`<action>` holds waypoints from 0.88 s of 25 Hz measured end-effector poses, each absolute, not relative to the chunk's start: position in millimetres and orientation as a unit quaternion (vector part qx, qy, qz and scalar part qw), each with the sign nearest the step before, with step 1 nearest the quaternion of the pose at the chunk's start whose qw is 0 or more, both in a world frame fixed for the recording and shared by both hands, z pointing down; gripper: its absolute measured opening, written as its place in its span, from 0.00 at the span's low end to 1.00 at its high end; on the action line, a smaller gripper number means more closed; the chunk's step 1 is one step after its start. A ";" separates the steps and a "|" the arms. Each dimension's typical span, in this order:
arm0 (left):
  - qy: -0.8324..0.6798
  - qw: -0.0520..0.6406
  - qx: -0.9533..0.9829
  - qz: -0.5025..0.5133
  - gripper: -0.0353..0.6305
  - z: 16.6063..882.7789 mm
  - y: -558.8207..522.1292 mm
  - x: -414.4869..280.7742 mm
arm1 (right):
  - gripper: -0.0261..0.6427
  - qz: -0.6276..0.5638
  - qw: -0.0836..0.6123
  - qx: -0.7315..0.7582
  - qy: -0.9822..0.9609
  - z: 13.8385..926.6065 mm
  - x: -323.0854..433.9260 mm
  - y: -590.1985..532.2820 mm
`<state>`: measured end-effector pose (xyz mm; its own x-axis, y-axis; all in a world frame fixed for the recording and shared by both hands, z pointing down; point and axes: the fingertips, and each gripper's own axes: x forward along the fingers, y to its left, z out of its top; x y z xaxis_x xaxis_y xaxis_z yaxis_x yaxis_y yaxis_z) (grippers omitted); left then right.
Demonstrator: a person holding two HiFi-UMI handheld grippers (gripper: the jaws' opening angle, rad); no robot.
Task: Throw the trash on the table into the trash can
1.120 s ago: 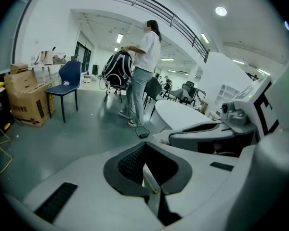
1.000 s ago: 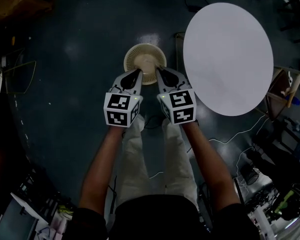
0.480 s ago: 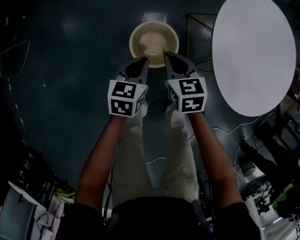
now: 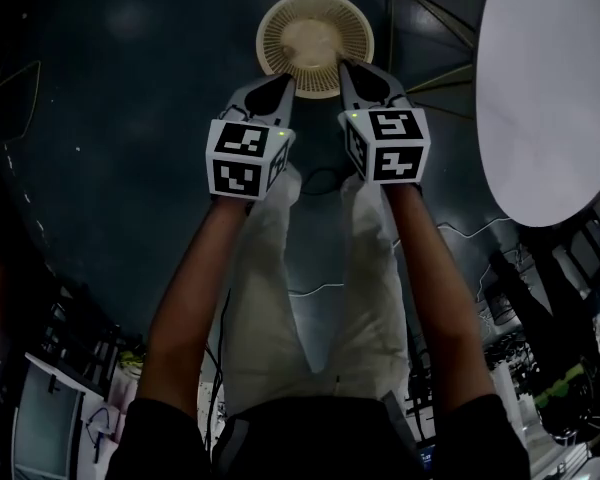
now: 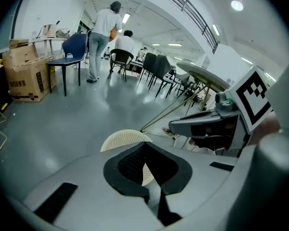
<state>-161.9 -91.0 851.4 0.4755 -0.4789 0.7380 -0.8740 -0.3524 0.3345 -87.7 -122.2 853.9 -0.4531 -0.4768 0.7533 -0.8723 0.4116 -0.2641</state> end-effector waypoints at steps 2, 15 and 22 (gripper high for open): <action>-0.437 0.368 0.773 0.275 0.08 865.1 -88.9 -162.8 | 0.07 0.335 0.302 0.433 -0.781 869.9 -83.4 -122.3; -0.438 0.375 0.767 0.282 0.08 923.7 -95.9 -172.2 | 0.07 0.353 0.331 0.431 -0.761 952.1 -88.0 -118.6; -0.435 0.377 0.769 0.279 0.08 931.7 -87.2 -167.0 | 0.24 0.360 0.345 0.438 -0.749 971.0 -84.7 -107.2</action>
<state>-167.0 -87.2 931.7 0.4661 -0.4585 0.7567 -0.8790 -0.3369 0.3373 -84.7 -107.2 971.0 -0.3793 -0.4072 0.8308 -0.9031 0.3584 -0.2367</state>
